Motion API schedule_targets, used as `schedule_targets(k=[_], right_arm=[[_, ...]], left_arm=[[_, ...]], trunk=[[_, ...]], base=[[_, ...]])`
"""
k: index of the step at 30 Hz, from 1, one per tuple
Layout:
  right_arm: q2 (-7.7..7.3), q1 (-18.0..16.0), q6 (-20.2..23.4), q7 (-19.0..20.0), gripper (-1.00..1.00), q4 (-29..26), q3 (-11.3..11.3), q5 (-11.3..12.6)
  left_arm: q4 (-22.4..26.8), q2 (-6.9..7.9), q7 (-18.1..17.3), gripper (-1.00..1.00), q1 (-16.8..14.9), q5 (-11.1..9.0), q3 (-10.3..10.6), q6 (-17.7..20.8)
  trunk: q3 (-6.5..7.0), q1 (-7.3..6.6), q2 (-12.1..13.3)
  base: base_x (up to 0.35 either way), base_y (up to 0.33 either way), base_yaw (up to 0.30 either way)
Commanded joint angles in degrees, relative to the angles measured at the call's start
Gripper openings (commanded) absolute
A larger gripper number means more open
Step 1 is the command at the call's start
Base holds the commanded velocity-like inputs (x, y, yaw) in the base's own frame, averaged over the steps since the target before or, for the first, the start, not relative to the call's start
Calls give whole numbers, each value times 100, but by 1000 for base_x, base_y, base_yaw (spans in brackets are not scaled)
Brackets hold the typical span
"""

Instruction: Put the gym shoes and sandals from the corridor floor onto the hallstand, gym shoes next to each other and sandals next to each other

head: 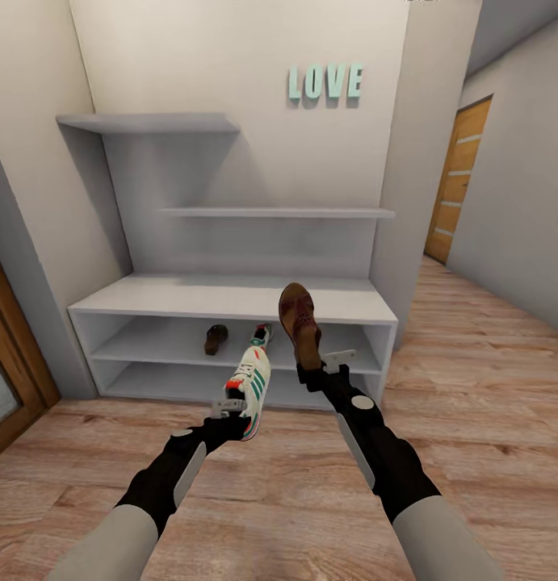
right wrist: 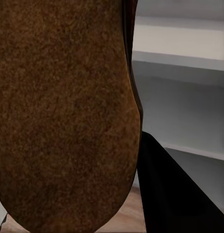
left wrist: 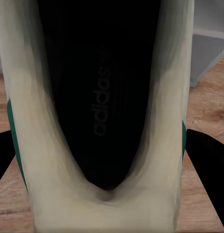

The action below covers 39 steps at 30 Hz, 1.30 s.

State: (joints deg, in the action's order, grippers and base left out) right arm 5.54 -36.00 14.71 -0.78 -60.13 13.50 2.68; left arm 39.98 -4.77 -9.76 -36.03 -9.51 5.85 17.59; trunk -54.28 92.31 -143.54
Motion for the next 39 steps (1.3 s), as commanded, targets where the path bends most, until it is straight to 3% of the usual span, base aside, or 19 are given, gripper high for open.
schedule_targets(k=[1, 10, 13, 14, 16, 21, 22, 23, 24, 26, 29, 30, 31, 32, 33, 34, 36, 37, 39], right_arm=[[0, -3, 32, -10, -100, -7, 4, 47], [-5, -1, 24, -11, -100, 1, -59, 62], [-12, 3, 23, -14, -100, 2, -257, 68], [-14, 4, 23, -15, -100, 2, -458, 68], [-16, 5, 23, -14, -100, 2, -1079, 67], [-38, 6, 26, 14, -100, -4, -3089, 49], [-61, 6, 28, 17, -100, -5, -3392, 41], [-81, 6, 29, 17, -100, -6, -3521, 37], [-214, 6, 32, 21, -100, -6, -3823, 30], [-481, 6, 70, 23, -100, -7, -3996, 34], [-1295, 6, 430, 27, -100, -7, -4147, 62], [-1444, 6, 515, 28, -100, -7, -4171, 66], [-1730, 6, 678, 30, -100, -4, -4239, 73], [-1988, 6, 804, 32, -100, -2, -4348, 77], [-2303, 6, 919, 33, -100, 0, -4601, 80], [-2387, 6, 944, 33, -100, 0, -4708, 79], [-2675, 6, 1002, 34, -100, 1, -5207, 74], [-2746, 6, 1010, 34, -100, 1, -5333, 71], [-3064, 6, 1034, 34, -100, 6, -5804, 54]], left_arm=[[8, 2, 0, -100, -1, -60, 4, 41], [2, 2, 0, -100, -1, -60, 1, 36], [-1, 2, 0, -100, -1, -60, 3, 34], [0, 2, 2, -100, -1, -60, 3, 34], [0, 2, 6, -100, -1, -60, 4, 34], [-4, 2, 9, -100, -1, -60, 4, 34], [-4, 2, 9, -100, -1, -60, 4, 34], [-5, 2, 9, -100, -1, -60, 4, 34], [-6, 2, 9, -100, -1, -60, 4, 34], [-7, 2, 9, -100, -1, -60, 4, 34], [-8, 2, 9, -100, -1, -60, 4, 34], [-8, 2, 9, -100, -1, -60, 4, 34], [-8, 2, 9, -100, -1, -60, 4, 34], [-8, 2, 9, -100, -1, -60, 4, 34], [-8, 2, 9, -100, -1, -60, 4, 34], [-8, 2, 9, -100, -1, -60, 4, 34], [-8, 2, 9, -100, -1, -60, 4, 34], [-8, 2, 9, -100, -1, -60, 4, 34], [-11, 2, 9, -100, -1, -60, 4, 34]], trunk=[[-6, -2, -3], [-6, -2, -3], [-6, -2, -3], [-6, -2, -3], [-6, -2, -3], [-6, -2, -3], [-6, -2, -3], [-6, -2, -3], [-6, -2, -3], [-6, -2, -3], [-6, -2, -3], [-6, -2, -3], [-6, -2, -3], [-6, -2, -3], [-6, -2, -3], [-6, -2, -3], [-6, -2, -3], [-6, -2, -3], [-6, -2, -3]], base=[[-20, 0, -197], [-4, 0, -88], [0, 0, -5], [0, 0, -2], [0, 0, -1], [0, 0, 0], [0, 0, 0], [0, 0, 0], [0, 0, 0], [0, 0, 0], [0, 0, 0], [0, 0, 0], [0, 0, 0], [0, 0, 0], [0, 0, 0], [0, 0, 0], [0, 0, 0], [0, 0, 0], [0, 0, 0]])
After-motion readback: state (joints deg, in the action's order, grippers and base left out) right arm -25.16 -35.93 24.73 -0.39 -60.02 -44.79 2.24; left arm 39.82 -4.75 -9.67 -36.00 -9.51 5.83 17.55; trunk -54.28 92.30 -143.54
